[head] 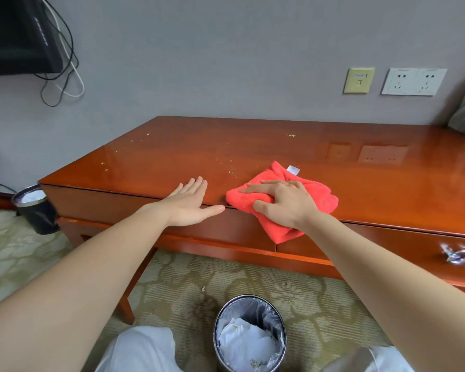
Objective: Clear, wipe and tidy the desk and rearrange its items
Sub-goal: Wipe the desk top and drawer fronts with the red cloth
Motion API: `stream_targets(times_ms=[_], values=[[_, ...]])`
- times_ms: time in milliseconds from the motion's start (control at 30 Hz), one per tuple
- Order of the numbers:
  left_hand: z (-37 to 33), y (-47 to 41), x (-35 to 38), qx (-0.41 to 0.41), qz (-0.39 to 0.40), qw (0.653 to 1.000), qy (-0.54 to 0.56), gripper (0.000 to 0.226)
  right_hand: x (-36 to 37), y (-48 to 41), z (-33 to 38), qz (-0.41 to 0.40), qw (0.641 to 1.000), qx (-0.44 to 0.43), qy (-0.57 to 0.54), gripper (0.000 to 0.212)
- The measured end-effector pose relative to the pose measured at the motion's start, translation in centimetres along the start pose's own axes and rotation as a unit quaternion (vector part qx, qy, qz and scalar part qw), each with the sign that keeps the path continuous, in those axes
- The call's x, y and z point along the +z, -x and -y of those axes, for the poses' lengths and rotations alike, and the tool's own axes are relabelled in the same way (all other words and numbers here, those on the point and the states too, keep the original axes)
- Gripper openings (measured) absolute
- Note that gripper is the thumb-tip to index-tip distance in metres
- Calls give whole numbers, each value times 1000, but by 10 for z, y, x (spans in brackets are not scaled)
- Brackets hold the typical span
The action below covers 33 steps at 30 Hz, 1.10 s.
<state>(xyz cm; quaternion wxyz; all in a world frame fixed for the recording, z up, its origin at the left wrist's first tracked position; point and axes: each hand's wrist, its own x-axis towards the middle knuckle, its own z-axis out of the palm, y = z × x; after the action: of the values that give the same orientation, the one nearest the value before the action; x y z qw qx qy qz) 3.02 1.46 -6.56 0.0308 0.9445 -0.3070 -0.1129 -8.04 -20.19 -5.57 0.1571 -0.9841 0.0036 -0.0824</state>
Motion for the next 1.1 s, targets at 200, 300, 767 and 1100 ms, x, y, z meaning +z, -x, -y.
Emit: stream_targets(times_ms=[200,300,767,1100], values=[[3,12,0,27,2,999,-22,101,-5,20,-12,-10,1000,-9,5,66],[6,14,-4,35,11,999,1,94,-6,7,-23,-20,997,54,57,55],[51,-50,-17,0,0,1000,10,65,-3,-94,-63,-59,960,269,56,55],[52,-52,-7,8,-37,999,-2,60,17,-148,-13,-8,991,129,44,48]])
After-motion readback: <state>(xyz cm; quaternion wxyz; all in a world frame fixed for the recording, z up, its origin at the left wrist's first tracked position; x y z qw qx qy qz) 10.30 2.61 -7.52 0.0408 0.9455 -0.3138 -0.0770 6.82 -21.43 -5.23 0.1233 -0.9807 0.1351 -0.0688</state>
